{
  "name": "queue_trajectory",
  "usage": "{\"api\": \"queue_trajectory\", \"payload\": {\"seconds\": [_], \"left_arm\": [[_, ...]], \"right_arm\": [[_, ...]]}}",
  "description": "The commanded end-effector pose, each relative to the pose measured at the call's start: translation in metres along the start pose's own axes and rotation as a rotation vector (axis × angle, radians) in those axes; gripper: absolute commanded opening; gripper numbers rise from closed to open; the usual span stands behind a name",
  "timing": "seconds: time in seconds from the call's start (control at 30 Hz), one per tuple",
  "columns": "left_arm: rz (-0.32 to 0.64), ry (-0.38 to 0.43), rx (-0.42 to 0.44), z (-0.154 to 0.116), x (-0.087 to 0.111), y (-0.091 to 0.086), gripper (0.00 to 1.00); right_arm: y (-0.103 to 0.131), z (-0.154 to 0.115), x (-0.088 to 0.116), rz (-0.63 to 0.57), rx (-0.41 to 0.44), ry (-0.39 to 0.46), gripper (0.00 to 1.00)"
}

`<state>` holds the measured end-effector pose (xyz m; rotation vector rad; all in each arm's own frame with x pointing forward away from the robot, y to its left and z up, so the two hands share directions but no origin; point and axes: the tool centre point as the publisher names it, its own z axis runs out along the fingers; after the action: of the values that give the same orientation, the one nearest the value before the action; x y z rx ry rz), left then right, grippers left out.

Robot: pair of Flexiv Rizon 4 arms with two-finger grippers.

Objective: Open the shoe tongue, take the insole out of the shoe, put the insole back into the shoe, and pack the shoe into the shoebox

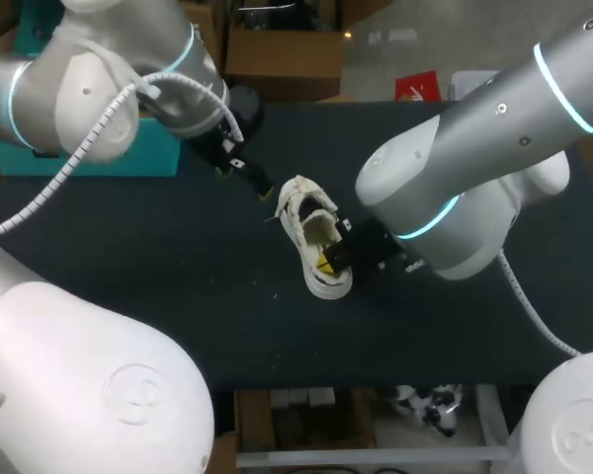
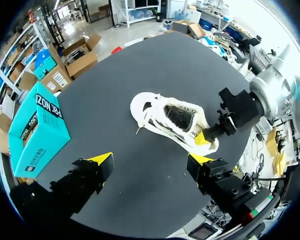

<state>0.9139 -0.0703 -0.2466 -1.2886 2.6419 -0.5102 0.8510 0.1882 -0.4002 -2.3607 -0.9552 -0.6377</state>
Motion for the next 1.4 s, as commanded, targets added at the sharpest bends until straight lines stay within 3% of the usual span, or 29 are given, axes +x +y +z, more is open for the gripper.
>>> {"api": "queue_trajectory", "payload": {"seconds": [0.03, 0.3, 0.37, 0.43, 0.7, 1.2, 1.23, 1.27, 1.4], "left_arm": [[-0.226, -0.235, -0.136, 0.007, -0.001, -0.006, 1.00], [-0.226, -0.235, -0.136, 0.007, -0.001, -0.006, 1.00], [-0.262, -0.250, -0.156, 0.009, 0.001, -0.006, 1.00], [-0.284, -0.281, -0.169, 0.011, 0.001, -0.006, 1.00], [-0.313, -0.286, -0.166, 0.014, 0.005, -0.001, 1.00], [-0.348, -0.284, -0.118, 0.014, 0.023, 0.027, 1.00], [-0.360, -0.291, -0.111, 0.014, 0.022, 0.028, 1.00], [-0.367, -0.300, -0.107, 0.014, 0.022, 0.029, 1.00], [-0.367, -0.300, -0.107, 0.014, 0.022, 0.029, 1.00]], "right_arm": [[-0.005, 0.004, -0.003, -0.013, -0.029, -0.023, 0.00], [0.000, 0.003, -0.011, -0.047, -0.046, -0.024, 0.00], [-0.001, 0.001, -0.009, -0.066, -0.045, -0.012, 0.00], [-0.005, -0.007, -0.004, -0.084, -0.058, -0.003, 0.00], [-0.012, -0.038, 0.014, -0.159, -0.055, 0.038, 0.00], [0.009, -0.082, 0.012, -0.252, 0.026, 0.056, 0.00], [0.012, -0.087, 0.010, -0.238, 0.043, 0.062, 0.46], [0.012, -0.087, 0.010, -0.238, 0.043, 0.062, 1.00], [0.012, -0.087, 0.010, -0.238, 0.043, 0.062, 1.00]]}}
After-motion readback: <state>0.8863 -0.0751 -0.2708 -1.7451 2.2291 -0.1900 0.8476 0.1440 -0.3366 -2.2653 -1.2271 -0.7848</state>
